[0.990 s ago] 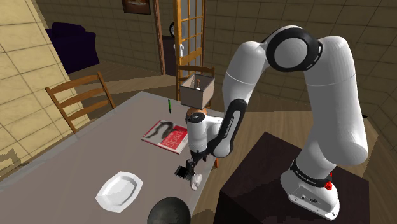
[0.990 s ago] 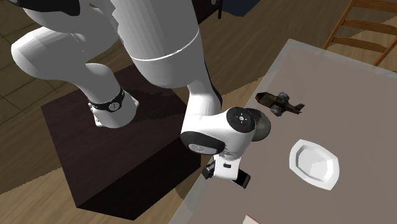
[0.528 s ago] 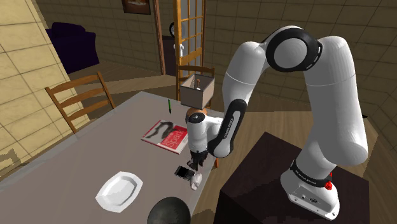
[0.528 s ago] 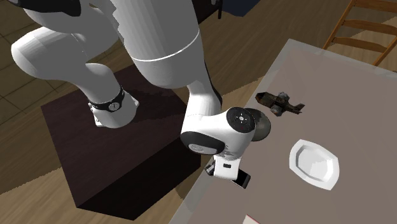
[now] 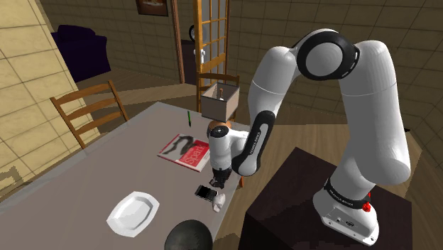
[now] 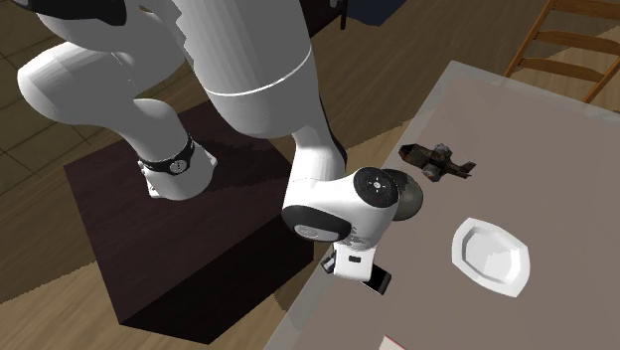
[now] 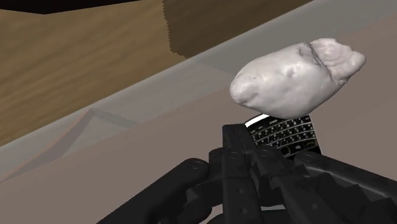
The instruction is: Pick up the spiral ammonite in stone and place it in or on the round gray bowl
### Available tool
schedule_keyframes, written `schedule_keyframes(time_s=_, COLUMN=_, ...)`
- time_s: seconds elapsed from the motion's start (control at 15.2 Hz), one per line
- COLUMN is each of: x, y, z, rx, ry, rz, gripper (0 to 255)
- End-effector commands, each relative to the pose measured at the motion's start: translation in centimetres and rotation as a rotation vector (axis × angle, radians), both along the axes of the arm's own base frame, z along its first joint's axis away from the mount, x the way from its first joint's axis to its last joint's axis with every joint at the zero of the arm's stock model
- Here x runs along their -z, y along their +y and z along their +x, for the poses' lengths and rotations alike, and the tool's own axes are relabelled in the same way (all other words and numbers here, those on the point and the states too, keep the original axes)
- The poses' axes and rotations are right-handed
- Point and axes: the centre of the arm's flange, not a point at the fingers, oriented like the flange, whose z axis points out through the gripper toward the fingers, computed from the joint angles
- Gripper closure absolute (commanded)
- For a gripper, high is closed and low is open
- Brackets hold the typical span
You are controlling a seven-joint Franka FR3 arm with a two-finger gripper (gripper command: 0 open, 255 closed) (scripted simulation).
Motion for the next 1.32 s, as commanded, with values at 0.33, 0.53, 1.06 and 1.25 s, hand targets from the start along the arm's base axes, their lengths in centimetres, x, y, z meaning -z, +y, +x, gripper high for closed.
schedule_keyframes(time_s=0.33, x=1.8, y=1.6, z=-2.4, rx=0.741, ry=-0.026, rz=0.112, gripper=0)
schedule_keyframes(time_s=0.53, x=3.4, y=1.7, z=-2.3, rx=0.741, ry=-0.026, rz=0.112, gripper=0)
schedule_keyframes(time_s=1.06, x=5.2, y=1.8, z=-2.3, rx=0.741, ry=-0.026, rz=0.112, gripper=0)
schedule_keyframes(time_s=1.25, x=5.2, y=1.8, z=-2.3, rx=0.741, ry=-0.026, rz=0.112, gripper=0)
